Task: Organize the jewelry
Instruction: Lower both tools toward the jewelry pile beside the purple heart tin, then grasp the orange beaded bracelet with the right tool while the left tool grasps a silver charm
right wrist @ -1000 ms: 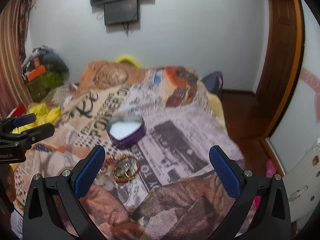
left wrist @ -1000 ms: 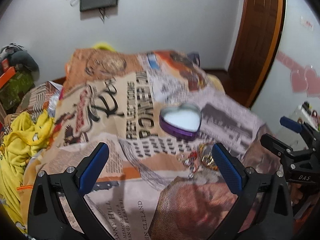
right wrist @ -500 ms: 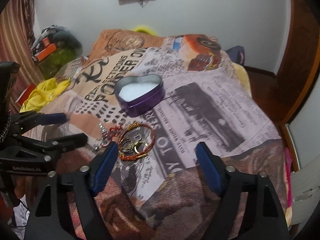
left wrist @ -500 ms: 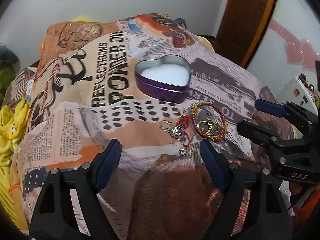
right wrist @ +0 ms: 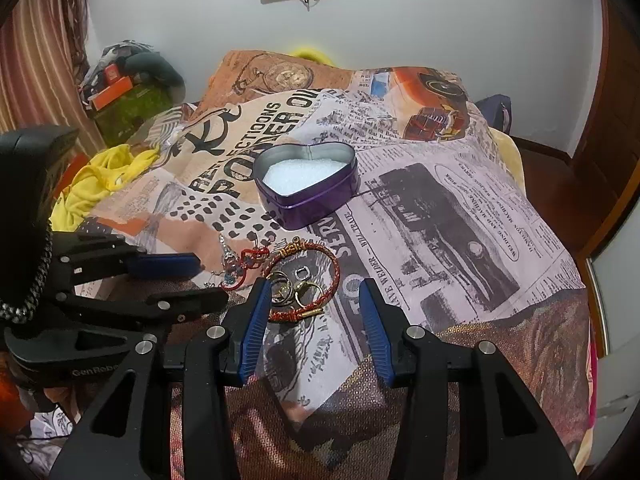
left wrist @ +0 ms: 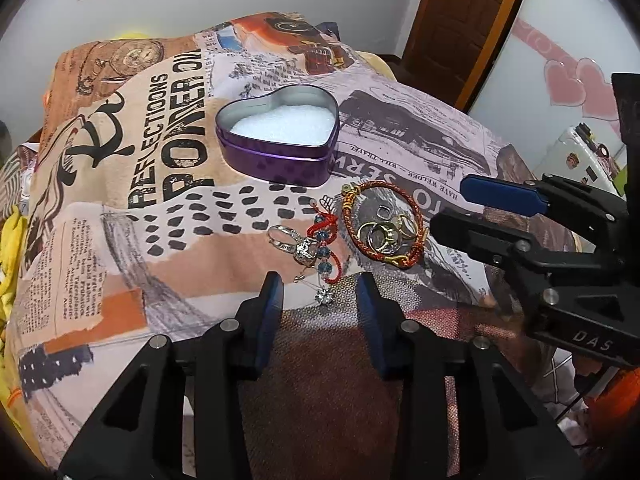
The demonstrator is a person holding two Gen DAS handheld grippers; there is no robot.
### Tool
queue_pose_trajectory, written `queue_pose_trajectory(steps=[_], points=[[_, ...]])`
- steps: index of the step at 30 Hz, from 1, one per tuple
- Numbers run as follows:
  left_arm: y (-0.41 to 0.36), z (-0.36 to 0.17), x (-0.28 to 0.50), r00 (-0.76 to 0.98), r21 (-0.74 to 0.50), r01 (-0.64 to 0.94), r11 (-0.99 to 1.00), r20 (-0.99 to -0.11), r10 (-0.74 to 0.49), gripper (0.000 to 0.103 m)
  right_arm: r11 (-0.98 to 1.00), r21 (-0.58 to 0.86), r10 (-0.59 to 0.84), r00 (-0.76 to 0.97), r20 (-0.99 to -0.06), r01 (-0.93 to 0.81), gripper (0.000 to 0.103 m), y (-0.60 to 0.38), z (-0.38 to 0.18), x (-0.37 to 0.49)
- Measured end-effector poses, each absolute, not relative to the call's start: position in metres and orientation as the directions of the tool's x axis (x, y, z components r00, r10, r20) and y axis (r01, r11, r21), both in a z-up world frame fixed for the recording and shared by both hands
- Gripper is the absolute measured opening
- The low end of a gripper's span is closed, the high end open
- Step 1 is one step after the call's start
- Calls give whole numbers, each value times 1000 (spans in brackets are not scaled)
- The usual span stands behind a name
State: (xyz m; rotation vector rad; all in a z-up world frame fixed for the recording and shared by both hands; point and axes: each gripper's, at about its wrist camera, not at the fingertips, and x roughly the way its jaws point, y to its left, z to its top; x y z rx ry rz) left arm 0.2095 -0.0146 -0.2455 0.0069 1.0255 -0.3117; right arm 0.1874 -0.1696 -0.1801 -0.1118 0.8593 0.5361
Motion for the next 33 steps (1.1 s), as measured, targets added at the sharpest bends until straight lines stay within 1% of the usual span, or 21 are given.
queue_pose_trajectory(steps=[2,4,5,7,10,14,21,23,25,33], points=[[-14,-247,211,477,-140,256,957,-843,-250,25,862,118,402,525,-750,-492,42,-168,-183,190],[-13,-248,210,476,-150,255,955,-840,-259,20,861,123,404,518,-754,-493,40,-166,-185,190],[-13,-248,210,476,-152,255,955,-840,-261,16,860,126,406,512,-757,-495,37,-165,-187,191],[-13,-248,209,473,-156,259,953,-840,-266,9,855,133,412,501,-761,-501,35,-163,-188,191],[-14,-246,206,485,-143,263,954,-835,-259,9,850,134,418,496,-761,-510,34,-160,-188,191],[-10,-241,203,504,-141,251,958,-826,-253,9,838,135,429,484,-763,-529,31,-155,-189,192],[5,-235,202,527,-153,219,964,-812,-249,9,821,109,422,466,-777,-560,30,-140,-194,194],[6,-238,203,523,-164,212,963,-814,-254,9,817,109,423,460,-781,-566,25,-137,-196,195],[4,-240,203,519,-166,212,963,-816,-255,9,815,104,418,454,-786,-570,24,-134,-199,196],[1,-240,202,523,-156,221,963,-815,-252,9,811,75,396,451,-800,-580,24,-130,-205,197]])
